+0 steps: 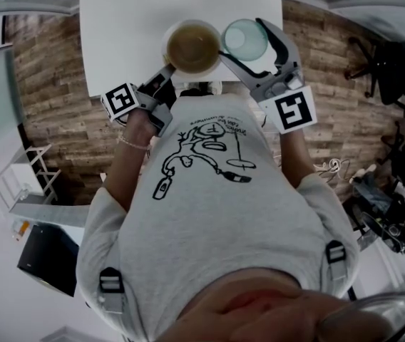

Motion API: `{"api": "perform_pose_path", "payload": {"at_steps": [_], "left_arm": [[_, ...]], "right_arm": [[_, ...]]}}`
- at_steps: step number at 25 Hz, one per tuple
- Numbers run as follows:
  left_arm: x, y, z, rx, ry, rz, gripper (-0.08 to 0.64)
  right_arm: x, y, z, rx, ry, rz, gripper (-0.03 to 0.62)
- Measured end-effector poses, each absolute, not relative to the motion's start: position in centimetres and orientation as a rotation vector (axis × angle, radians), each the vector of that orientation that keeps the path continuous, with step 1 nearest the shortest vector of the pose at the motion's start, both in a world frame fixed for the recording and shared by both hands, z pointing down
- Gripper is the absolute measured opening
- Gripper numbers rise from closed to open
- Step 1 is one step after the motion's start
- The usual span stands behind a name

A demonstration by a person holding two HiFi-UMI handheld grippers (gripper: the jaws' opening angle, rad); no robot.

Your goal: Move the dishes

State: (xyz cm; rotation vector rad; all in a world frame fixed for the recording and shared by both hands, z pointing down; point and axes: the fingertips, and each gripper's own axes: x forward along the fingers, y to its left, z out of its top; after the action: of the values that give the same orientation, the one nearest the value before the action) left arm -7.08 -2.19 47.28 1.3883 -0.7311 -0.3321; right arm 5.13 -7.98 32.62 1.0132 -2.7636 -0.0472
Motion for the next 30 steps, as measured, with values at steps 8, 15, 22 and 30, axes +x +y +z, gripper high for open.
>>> {"api": "perform_pose_path", "payload": {"at_steps": [8, 15, 22, 30], "left_arm": [[-7.6, -2.3, 47.2, 1.388, -0.732, -0.343, 0.012], [-7.5, -2.5, 46.9, 1.396, -0.731, -0.344, 0.012], [-7.5, -2.6, 46.6, 1.410, -0.729, -0.344, 0.012], [-7.4, -2.7, 46.3, 1.413, -0.732, -0.343, 0.011]], "right_arm": [[7.7, -8.7, 36.0, 1.093, -2.686, -0.042, 0.391], [9.3, -8.7, 39.1, 1.128, -2.616, -0.022, 0.391], [10.6, -9.0, 42.9, 1.157, -2.570, 0.044, 0.391], [11.7, -8.9, 47.5, 1.151, -2.539, 0.105, 0.391]]}}
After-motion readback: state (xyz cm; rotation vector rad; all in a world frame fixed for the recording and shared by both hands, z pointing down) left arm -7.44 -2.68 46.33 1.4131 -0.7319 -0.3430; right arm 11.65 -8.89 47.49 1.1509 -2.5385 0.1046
